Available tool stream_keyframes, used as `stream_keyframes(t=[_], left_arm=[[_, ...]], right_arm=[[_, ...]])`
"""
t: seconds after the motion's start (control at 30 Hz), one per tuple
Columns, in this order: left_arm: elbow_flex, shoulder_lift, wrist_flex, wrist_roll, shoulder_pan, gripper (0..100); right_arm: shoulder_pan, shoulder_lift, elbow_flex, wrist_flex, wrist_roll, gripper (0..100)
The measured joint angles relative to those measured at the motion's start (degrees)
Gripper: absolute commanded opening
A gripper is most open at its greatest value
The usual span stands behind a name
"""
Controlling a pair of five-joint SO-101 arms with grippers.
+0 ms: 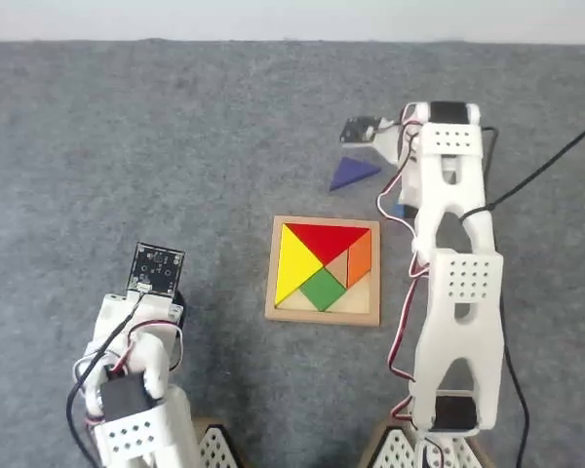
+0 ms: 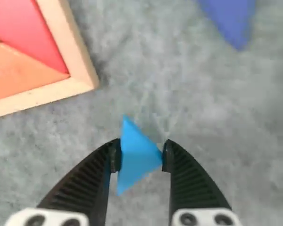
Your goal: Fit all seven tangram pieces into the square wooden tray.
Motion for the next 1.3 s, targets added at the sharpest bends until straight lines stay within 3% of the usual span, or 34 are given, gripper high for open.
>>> stream_keyframes(t=[0.3,0.57,0.73,1.1,1.3], left_arm=[[0.0,0.0,0.0,0.0,0.0,19],[0.0,0.0,0.0,0.0,0.0,19],[0.0,0.0,0.0,0.0,0.0,19],[0.0,0.0,0.0,0.0,0.0,19],[0.0,0.0,0.0,0.0,0.0,19]], right_arm=[[-3.4,-14.0,5.8,0.3,-7.6,6.1],[-13.4,-38.3,33.4,0.3,-14.8,6.1],[-22.4,-50.5,52.7,-2.5,-17.2,0.9],[-35.9,-51.6,66.5,-18.3,-27.5,5.4],[-38.2,-46.9,69.1,-24.4,-30.3,5.4]])
